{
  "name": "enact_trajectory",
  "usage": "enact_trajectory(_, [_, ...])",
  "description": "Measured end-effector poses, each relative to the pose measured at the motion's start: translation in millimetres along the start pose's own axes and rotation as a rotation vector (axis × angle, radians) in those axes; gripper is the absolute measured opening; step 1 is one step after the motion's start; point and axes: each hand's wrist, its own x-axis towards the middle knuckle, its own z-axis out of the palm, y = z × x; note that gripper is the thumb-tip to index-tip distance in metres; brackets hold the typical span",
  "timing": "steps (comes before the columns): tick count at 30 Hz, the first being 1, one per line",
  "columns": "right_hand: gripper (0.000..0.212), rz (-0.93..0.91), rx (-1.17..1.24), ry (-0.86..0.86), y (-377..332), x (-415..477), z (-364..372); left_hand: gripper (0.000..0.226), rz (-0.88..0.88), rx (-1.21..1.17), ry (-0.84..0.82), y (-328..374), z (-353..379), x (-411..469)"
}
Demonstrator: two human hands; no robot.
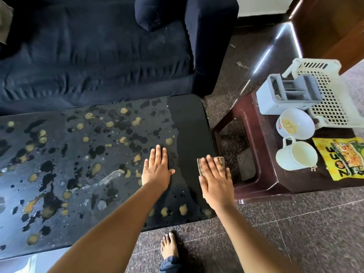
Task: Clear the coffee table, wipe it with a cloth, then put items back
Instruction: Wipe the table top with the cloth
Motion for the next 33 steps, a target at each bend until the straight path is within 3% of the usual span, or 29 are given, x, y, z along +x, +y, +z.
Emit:
enact_trajectory(2, [0.056, 0.102, 0.030, 0.038, -18, 5, 1, 0.074, 0.048, -0.026, 0.092, 4, 10, -15])
enact_trajectory(6, [0.056, -0.297, -0.036, -0.033, -4, -31, 6, 0.077, 0.081, -0.069, 0.115, 4, 32, -41])
enact_trajectory(8, [0.057, -0.389, -0.057, -0.069, 17, -46, 4, 0.076, 0.060, -0.110, 0.076, 2, 37, -46])
enact_trajectory(13, [0.055, 0.090, 0.029, -0.002, 5, -36, 5, 0.074, 0.067, -0.111, 0.042, 1, 41, -44])
enact_trajectory(15, [0.055, 0.104, 0.035, 0.032, -16, -36, 6, 0.074, 0.062, -0.099, 0.035, 0, 40, -43])
enact_trajectory(19, [0.055, -0.318, -0.031, -0.034, -11, -71, 11, 0.075, 0.047, -0.086, 0.010, 2, 39, -43])
enact_trajectory(21, [0.057, -0.426, -0.074, -0.052, 11, -79, 9, 0.076, 0.042, -0.078, -0.005, 2, 39, -42])
enact_trajectory(23, [0.056, -0.304, -0.056, -0.051, 22, -78, 8, 0.076, 0.039, -0.073, -0.017, 1, 37, -42])
enact_trajectory(26, [0.055, 0.029, 0.030, -0.025, -7, -67, 9, 0.076, 0.032, -0.067, -0.028, 2, 37, -43])
enact_trajectory(28, [0.056, 0.062, 0.065, -0.002, -29, -66, 11, 0.076, 0.029, -0.066, -0.029, 2, 38, -43])
enact_trajectory(33, [0.058, -0.406, -0.066, -0.081, 11, -91, 11, 0.076, 0.028, -0.073, -0.032, 0, 39, -42])
